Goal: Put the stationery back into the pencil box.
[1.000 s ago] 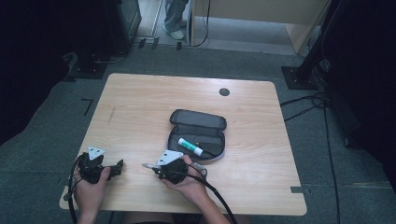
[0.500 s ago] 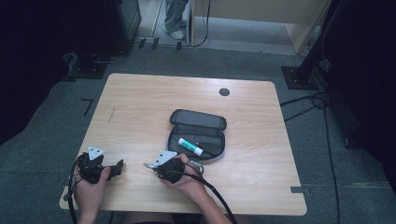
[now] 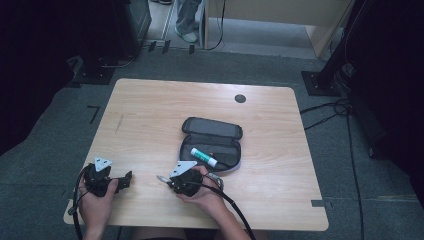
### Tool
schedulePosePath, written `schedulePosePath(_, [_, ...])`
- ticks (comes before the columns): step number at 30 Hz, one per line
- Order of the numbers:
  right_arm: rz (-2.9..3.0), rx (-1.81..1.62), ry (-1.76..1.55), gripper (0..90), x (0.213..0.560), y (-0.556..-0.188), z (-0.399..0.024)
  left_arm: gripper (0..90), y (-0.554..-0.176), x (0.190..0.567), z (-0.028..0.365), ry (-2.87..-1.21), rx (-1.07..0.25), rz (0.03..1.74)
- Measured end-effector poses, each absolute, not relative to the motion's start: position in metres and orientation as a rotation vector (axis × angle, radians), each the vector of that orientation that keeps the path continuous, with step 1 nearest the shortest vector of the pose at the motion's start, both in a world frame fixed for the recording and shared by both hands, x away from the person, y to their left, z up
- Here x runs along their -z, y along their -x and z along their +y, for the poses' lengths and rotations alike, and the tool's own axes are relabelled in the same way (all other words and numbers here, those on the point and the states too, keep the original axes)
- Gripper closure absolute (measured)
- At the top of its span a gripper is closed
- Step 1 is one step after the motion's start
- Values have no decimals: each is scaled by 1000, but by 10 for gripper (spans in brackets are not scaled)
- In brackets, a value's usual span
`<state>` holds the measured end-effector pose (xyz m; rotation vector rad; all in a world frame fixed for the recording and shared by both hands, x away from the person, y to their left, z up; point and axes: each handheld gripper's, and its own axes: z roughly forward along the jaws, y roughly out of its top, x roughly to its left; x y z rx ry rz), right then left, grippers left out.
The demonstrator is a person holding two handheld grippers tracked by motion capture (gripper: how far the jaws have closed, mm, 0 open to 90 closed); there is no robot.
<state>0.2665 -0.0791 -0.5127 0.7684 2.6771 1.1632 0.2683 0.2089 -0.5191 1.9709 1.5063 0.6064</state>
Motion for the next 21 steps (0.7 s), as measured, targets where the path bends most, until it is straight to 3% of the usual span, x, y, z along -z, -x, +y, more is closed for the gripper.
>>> schedulePosePath(10, [2640,-1074,-729,805,510,-257,-84,0,-268,519,209,-1971,-606,1506])
schedulePosePath(21, [2554,-1189,-787,805,480,-250,-126,0,-268,519,209,-1971,-606,1506])
